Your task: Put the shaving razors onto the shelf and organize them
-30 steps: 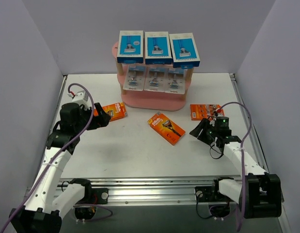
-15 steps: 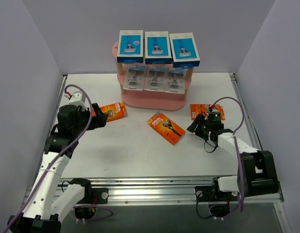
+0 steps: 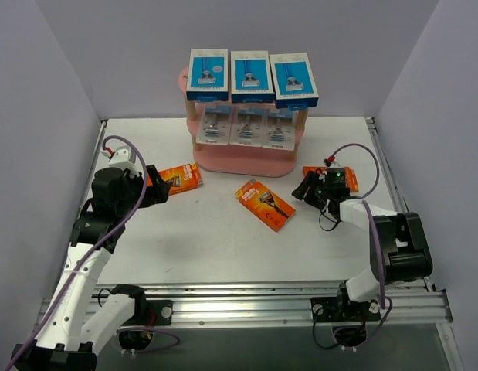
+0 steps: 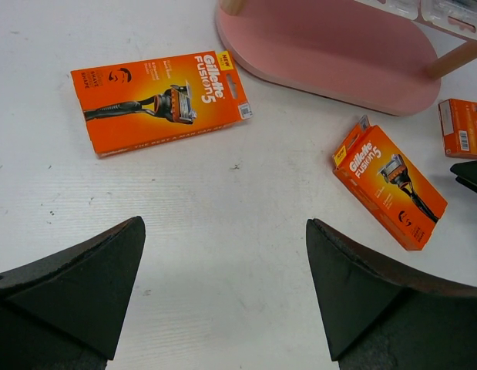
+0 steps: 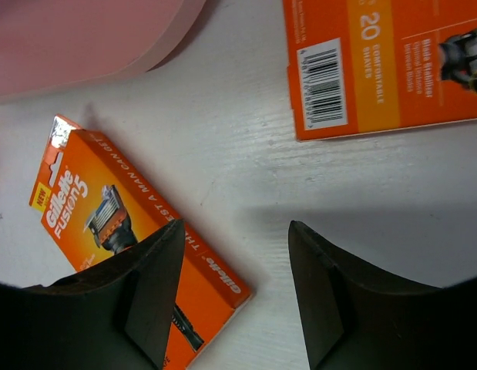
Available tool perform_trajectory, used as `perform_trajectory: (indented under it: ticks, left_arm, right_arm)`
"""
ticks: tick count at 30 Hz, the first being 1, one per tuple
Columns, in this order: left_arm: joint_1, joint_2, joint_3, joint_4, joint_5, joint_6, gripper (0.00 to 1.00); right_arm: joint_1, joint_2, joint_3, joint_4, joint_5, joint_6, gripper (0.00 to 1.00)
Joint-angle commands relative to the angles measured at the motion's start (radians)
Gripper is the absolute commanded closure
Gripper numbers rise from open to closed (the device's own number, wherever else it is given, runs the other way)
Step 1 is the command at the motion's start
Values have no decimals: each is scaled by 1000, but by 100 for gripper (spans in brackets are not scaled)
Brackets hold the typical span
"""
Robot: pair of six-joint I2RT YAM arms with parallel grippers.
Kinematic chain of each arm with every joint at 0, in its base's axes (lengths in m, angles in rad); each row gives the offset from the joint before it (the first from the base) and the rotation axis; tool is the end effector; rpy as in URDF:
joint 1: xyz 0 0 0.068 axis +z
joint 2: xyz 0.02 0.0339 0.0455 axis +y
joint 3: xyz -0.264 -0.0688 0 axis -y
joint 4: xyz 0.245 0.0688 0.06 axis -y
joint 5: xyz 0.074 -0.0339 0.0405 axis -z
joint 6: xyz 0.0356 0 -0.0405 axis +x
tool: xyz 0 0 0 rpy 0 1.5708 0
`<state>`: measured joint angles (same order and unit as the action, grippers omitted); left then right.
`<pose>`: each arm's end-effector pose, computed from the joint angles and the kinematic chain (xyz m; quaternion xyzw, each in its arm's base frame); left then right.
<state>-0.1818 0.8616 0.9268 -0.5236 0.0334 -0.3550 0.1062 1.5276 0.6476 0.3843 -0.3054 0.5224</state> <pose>0.1836 -0.0350 0.3412 -0.0647 0.8467 -0.1537 0.5052 0.3030 0.0431 0.1753 0.0992 0.8467 0.2807 0.4409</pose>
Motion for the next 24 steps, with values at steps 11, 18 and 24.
perform_trajectory:
  ticks: [11, 18, 24]
  left_arm:
    - [7, -15, 10, 11, -6, 13, 6]
    - [8, -16, 14, 8, 2, 11, 6]
    - [7, -18, 15, 4, 6, 13, 6]
  right_arm:
    - [470, -266, -264, 226, 24, 317, 50]
    - [507, -655, -267, -63, 159, 323, 44]
    - [458, -584, -270, -78, 140, 277, 43]
